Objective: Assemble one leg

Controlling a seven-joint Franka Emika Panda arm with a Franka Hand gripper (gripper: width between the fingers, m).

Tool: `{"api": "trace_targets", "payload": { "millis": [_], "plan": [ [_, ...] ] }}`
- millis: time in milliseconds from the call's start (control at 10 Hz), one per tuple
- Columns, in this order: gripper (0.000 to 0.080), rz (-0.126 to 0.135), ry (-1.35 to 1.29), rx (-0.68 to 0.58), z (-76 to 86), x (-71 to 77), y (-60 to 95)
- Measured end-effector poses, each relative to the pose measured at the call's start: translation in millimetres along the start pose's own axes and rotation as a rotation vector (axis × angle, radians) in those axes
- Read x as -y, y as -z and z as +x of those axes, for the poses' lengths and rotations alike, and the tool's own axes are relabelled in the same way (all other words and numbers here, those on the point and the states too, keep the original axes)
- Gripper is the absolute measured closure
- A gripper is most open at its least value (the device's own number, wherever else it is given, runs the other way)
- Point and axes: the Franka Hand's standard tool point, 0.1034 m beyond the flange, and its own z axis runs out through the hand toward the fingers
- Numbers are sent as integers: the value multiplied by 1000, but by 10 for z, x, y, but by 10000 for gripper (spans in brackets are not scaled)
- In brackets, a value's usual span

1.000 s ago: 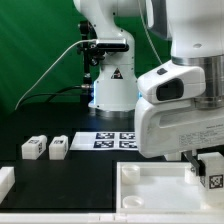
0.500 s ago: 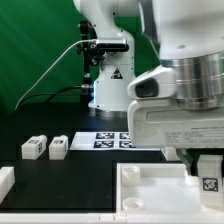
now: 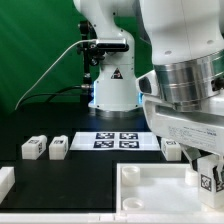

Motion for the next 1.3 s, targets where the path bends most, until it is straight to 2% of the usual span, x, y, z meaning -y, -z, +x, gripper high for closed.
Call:
{"api": "trace_targets", "payload": {
  "millis": [100, 200, 300, 400, 500, 600, 700, 800, 1000, 1100, 1200, 1300],
  "plan": [
    [502, 16, -115, -2, -3, 9, -7],
    [502, 80, -370, -7, -12, -15, -17],
    [502, 84, -325, -11, -34, -30, -10],
    [420, 83, -320, -11, -34, -31, -17],
    [420, 74, -236, -14, -42, -41, -23],
    [241, 61, -1, -28, -45, -32, -10],
    [177, 35, 171, -37, -101, -14, -11],
    [177, 0, 342, -47, -192, 2, -19],
    [155, -2, 542, -48, -170, -4, -21],
    [151, -27, 699, -50, -159, -18, -29],
    [150, -80, 895, -60, -129, 2, -38],
    [150, -97, 1034, -76, -105, 59, -21]
  ]
}}
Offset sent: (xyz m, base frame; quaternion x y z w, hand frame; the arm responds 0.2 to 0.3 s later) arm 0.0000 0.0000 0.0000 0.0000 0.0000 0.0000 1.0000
